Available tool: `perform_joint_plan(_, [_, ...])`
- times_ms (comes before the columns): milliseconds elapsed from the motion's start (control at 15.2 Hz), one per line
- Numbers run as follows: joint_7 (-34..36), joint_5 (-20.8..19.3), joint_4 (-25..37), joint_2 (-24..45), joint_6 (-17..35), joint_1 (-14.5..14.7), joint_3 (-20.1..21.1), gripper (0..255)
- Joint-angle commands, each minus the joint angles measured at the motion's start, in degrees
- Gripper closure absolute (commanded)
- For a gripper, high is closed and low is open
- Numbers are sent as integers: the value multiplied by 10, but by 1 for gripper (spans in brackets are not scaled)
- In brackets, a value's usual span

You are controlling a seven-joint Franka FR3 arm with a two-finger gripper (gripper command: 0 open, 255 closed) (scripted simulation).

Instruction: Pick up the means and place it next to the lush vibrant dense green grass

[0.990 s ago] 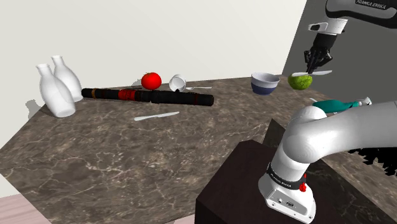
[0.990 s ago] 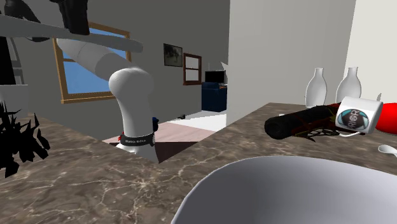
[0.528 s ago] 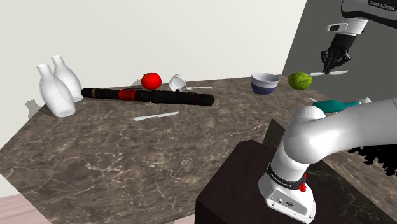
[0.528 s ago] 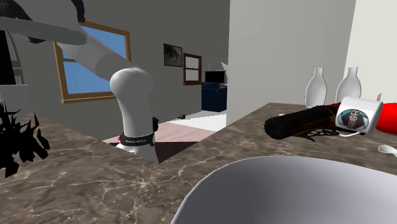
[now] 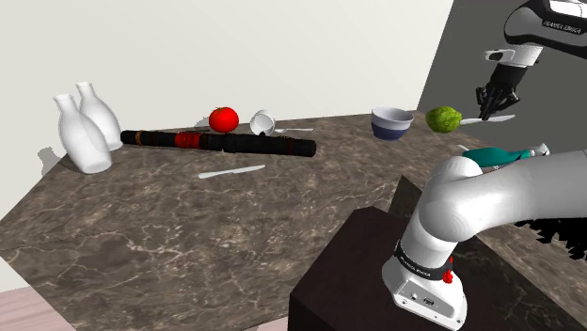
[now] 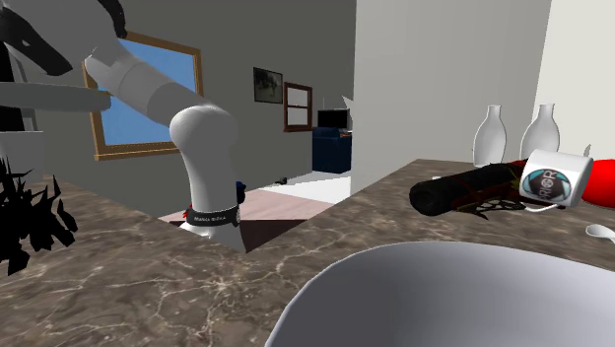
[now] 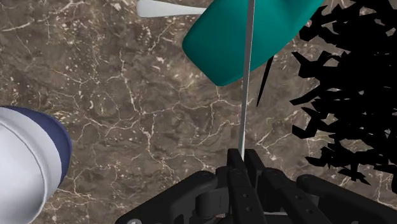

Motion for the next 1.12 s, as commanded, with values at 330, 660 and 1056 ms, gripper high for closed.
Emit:
perform_joint_plan(330, [9,-22,-48,-19,36,-10,-22,255])
perform_joint_plan(660, [15,-40,-79,-31,63,-15,-42,255])
perform_joint_plan(1056, [22,-63,-112,-43,94,-19,-68,255])
